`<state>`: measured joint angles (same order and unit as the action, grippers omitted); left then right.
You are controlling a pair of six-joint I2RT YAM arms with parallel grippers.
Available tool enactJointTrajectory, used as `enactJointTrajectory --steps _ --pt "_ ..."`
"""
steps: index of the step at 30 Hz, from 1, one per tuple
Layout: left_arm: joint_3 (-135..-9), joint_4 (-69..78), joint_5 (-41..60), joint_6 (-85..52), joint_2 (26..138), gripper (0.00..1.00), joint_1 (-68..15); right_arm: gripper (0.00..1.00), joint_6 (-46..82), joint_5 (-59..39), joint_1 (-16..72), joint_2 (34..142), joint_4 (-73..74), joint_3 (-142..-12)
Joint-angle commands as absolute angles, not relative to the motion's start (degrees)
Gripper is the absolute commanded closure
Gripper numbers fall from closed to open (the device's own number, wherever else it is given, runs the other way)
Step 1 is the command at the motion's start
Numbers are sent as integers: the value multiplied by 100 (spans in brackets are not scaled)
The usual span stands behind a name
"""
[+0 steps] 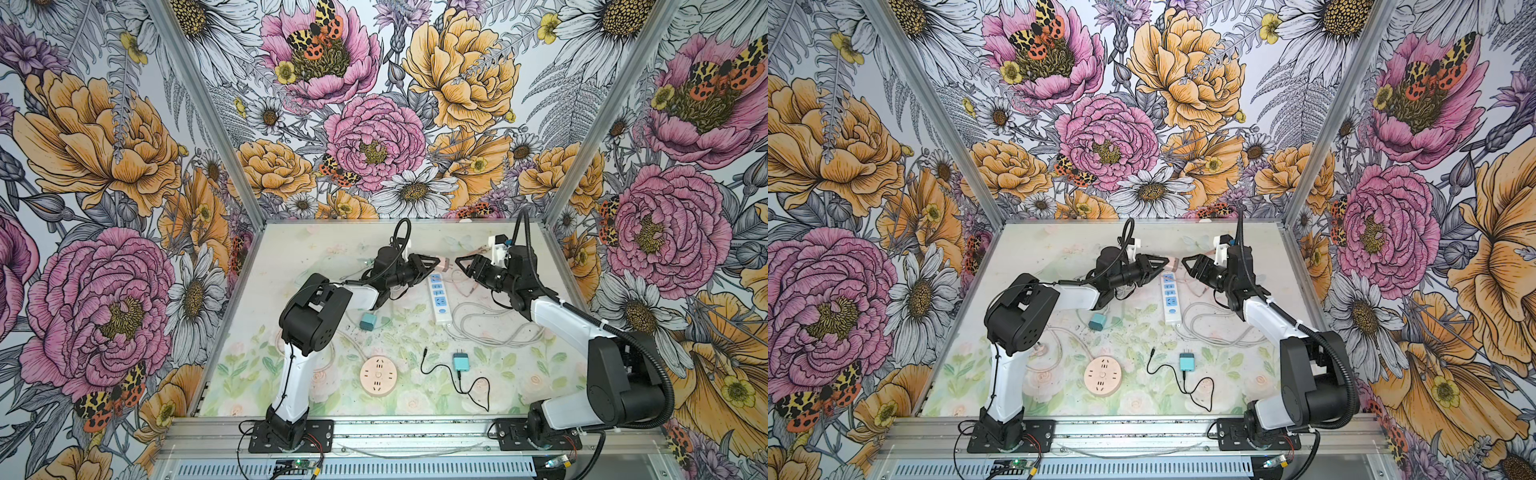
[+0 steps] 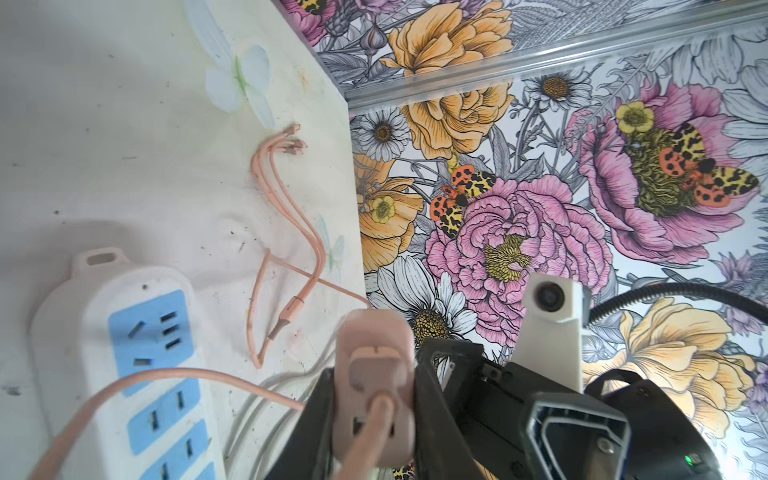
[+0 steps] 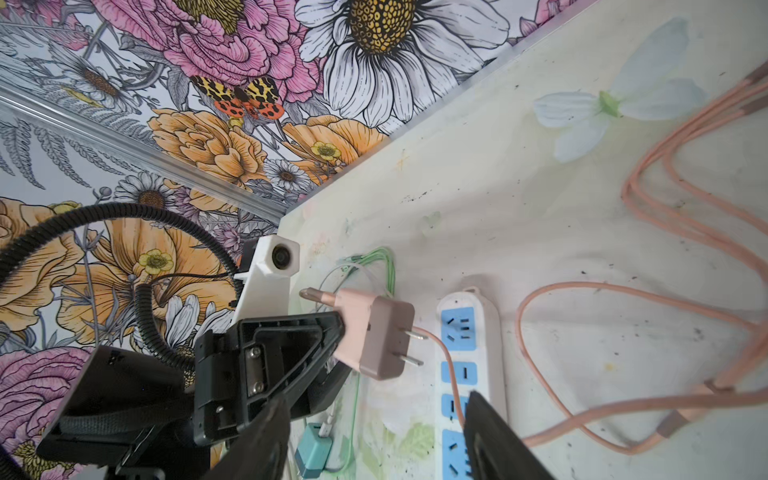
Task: Insert the plug
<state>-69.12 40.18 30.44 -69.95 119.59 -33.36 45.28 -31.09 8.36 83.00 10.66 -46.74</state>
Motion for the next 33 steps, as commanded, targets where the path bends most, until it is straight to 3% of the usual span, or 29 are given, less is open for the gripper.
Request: enactJointTrajectory --steps 1,5,11,18,26,33 --pt "-6740 4245 3244 -6705 11533 90 -3331 34 4629 -3346 887 8138 1437 -4574" --pt "-6639 4237 3335 -6637 11326 90 -3381 38 4603 -3349 894 8078 1424 -4496" --pt "-6638 4166 3389 -6566 11206 90 -3476 51 4780 -3436 905 8042 1825 -4342" --pt "-6663 4169 3412 -6557 11224 90 -3525 50 5084 -3800 911 7993 2711 -4101" --pt "-6712 4590 3542 -6864 11212 90 -3546 42 5089 -4005 913 8069 2899 -3949" --pt "-6823 4731 3656 -6992 11231 91 -3654 45 5446 -4154 908 8195 3678 -3829"
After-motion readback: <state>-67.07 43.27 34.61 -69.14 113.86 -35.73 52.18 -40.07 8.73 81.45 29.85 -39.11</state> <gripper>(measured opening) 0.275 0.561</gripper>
